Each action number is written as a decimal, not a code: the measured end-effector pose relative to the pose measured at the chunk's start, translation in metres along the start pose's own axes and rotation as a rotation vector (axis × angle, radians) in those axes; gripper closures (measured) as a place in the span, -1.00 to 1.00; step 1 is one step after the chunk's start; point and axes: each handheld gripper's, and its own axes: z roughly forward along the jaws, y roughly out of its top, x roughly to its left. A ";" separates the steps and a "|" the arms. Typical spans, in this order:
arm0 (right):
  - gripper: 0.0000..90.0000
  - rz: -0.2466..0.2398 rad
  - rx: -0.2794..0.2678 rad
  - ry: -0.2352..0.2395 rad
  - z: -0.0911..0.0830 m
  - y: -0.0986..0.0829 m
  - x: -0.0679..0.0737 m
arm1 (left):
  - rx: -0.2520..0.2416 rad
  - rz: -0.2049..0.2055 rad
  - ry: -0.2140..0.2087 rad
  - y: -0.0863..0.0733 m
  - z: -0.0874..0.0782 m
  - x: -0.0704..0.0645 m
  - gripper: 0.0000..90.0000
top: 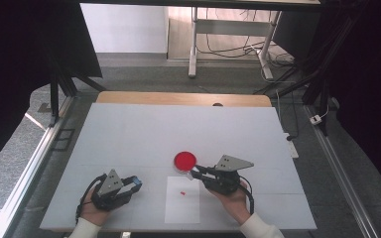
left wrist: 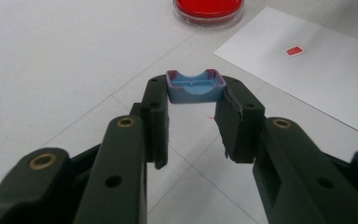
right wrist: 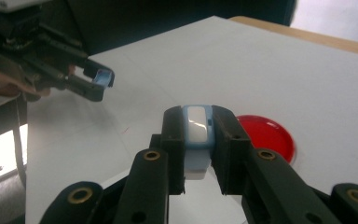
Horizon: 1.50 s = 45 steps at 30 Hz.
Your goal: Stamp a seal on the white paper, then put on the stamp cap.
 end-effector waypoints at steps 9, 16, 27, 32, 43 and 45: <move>0.67 0.063 -0.063 -0.001 -0.011 0.006 -0.009 | 0.000 -0.002 0.000 0.000 0.001 0.000 0.45; 0.67 0.087 -0.088 0.011 -0.014 0.008 -0.010 | 0.004 -0.005 -0.003 0.000 0.003 0.000 0.45; 0.67 0.101 -0.121 0.016 -0.018 0.012 -0.010 | 0.003 -0.005 -0.003 0.000 0.003 0.000 0.45; 0.67 0.098 -0.120 0.020 -0.018 0.012 -0.010 | 0.006 -0.004 -0.002 0.000 0.005 0.000 0.45; 0.67 0.092 -0.124 0.020 -0.018 0.014 -0.007 | -0.005 0.001 -0.002 0.003 0.004 -0.001 0.45; 0.67 0.091 -0.120 0.024 -0.018 0.014 -0.007 | -0.004 0.004 -0.004 0.004 0.005 -0.002 0.45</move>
